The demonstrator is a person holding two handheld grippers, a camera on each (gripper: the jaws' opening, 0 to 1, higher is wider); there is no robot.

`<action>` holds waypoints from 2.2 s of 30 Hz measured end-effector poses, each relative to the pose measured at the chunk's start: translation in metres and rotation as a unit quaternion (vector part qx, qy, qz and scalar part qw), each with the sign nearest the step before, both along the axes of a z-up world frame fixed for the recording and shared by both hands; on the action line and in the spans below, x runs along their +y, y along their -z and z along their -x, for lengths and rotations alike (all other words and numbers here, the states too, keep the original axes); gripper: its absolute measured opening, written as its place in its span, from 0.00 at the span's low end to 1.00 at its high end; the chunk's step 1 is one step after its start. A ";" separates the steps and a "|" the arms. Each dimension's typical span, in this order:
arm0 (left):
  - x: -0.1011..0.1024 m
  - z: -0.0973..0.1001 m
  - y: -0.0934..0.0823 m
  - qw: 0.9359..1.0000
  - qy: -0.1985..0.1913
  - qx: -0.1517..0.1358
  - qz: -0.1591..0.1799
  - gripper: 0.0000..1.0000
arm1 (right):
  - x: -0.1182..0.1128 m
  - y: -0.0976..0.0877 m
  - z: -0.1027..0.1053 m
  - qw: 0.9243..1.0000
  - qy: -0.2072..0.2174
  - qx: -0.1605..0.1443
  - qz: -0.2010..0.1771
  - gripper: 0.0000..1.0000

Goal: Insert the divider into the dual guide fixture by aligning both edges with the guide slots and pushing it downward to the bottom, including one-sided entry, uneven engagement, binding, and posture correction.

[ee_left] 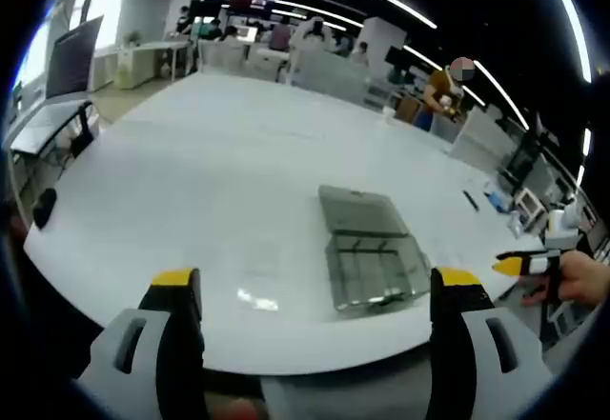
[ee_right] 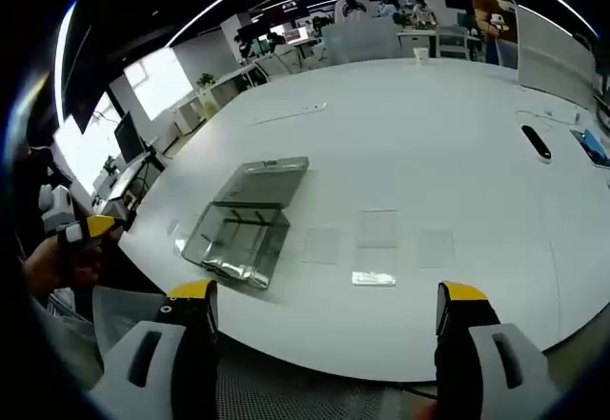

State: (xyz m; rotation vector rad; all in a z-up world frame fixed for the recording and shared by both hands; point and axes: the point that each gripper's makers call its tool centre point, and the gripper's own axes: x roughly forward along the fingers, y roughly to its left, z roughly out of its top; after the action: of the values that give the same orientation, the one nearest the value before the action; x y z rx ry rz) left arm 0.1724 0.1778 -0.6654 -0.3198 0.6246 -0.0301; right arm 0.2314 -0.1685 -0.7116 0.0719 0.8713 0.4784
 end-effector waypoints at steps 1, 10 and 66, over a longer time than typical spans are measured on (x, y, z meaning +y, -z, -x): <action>0.000 0.000 0.000 1.000 0.000 0.000 0.000 0.98 | 0.000 0.000 0.000 1.000 0.000 0.000 0.000 0.94; -0.001 0.000 0.000 1.000 0.002 0.002 -0.001 0.98 | -0.001 0.000 -0.001 1.000 0.001 0.001 -0.002 0.94; -0.002 0.000 0.005 1.000 0.007 0.006 0.002 0.96 | -0.002 0.004 0.002 1.000 -0.004 0.008 -0.002 0.91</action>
State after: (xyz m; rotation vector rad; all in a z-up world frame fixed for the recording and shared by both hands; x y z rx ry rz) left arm 0.1728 0.1757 -0.6702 -0.3204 0.6397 -0.0430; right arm 0.2293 -0.1702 -0.7153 0.0770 0.8858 0.4872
